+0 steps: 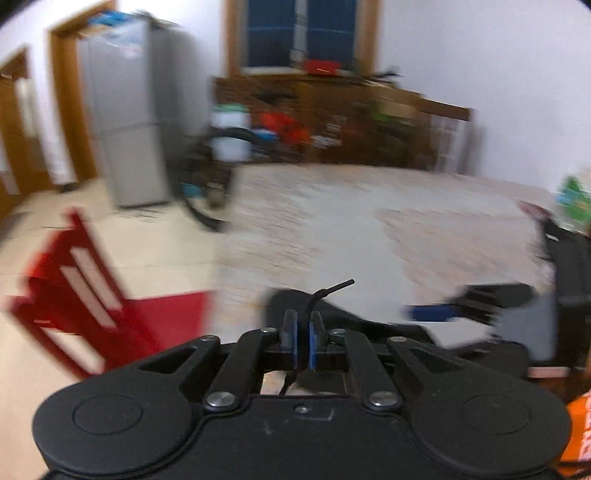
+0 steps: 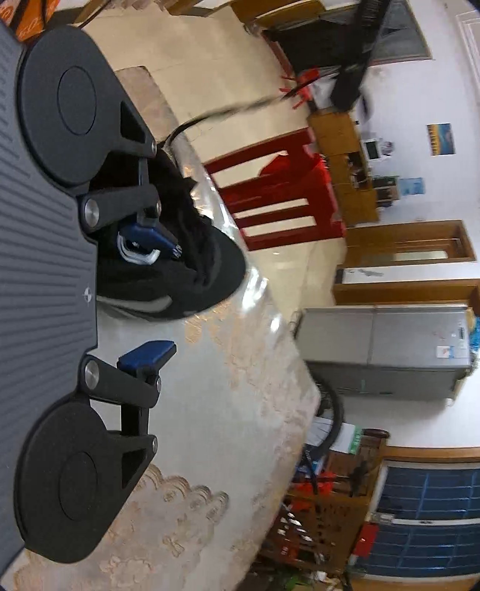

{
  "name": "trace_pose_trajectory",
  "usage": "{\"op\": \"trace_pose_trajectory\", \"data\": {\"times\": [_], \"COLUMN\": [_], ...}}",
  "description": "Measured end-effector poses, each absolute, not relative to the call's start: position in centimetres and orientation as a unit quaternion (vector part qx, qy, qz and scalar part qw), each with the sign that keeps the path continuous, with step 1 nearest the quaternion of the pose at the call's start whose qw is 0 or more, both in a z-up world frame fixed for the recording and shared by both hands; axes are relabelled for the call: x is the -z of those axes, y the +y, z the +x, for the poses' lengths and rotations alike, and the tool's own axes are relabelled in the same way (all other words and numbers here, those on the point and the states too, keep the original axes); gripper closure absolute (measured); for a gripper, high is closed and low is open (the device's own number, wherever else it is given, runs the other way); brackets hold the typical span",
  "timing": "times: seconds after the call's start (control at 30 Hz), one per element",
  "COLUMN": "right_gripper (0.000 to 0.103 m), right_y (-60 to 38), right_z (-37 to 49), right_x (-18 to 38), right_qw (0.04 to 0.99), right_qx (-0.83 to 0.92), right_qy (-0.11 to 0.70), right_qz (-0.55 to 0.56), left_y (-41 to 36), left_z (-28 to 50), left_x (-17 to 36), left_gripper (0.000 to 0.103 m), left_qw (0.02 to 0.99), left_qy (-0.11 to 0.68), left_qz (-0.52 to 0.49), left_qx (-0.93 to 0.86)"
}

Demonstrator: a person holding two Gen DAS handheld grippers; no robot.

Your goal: Lace up shoes with both hands

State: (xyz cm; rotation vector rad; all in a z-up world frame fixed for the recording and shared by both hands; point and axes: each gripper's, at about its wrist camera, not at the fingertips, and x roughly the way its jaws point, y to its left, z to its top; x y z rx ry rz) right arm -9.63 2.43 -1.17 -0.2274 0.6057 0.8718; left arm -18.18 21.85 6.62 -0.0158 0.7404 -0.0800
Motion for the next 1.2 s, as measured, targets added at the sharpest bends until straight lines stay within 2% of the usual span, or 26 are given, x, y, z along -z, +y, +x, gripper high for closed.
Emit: {"op": "trace_pose_trajectory", "data": {"times": [0.07, 0.23, 0.4, 0.5, 0.8, 1.07, 1.2], "right_gripper": [0.089, 0.087, 0.083, 0.083, 0.083, 0.083, 0.083], "right_y": [2.1, -1.8, -6.0, -7.4, -8.5, -7.8, -7.9], "right_z": [-9.3, -6.0, -3.8, -4.0, -4.6, -4.8, -4.8], "right_x": [1.4, 3.1, 8.0, 10.7, 11.5, 12.1, 12.1], "right_qw": [0.857, 0.813, 0.671, 0.589, 0.549, 0.532, 0.532], "right_qx": [-0.407, -0.377, -0.325, -0.296, -0.284, -0.283, -0.288], "right_qy": [0.306, 0.407, 0.488, 0.505, 0.511, 0.514, 0.515], "right_qz": [-0.073, 0.179, 0.453, 0.557, 0.597, 0.61, 0.608], "left_y": [20.7, 18.9, 19.6, 19.3, 17.3, 14.3, 14.0], "left_z": [-16.9, -15.7, -13.8, -13.0, -12.4, -12.6, -12.2], "left_x": [-5.0, -3.1, -1.4, -0.4, 0.8, 2.1, 2.6], "left_gripper": [0.098, 0.098, 0.098, 0.098, 0.098, 0.098, 0.098], "left_qw": [0.925, 0.918, 0.916, 0.911, 0.909, 0.899, 0.896], "left_qy": [0.373, 0.385, 0.396, 0.409, 0.411, 0.396, 0.398], "left_qz": [-0.012, -0.015, -0.015, -0.011, 0.067, 0.188, 0.197], "left_qx": [0.067, 0.091, 0.062, 0.047, 0.013, -0.014, -0.023]}}
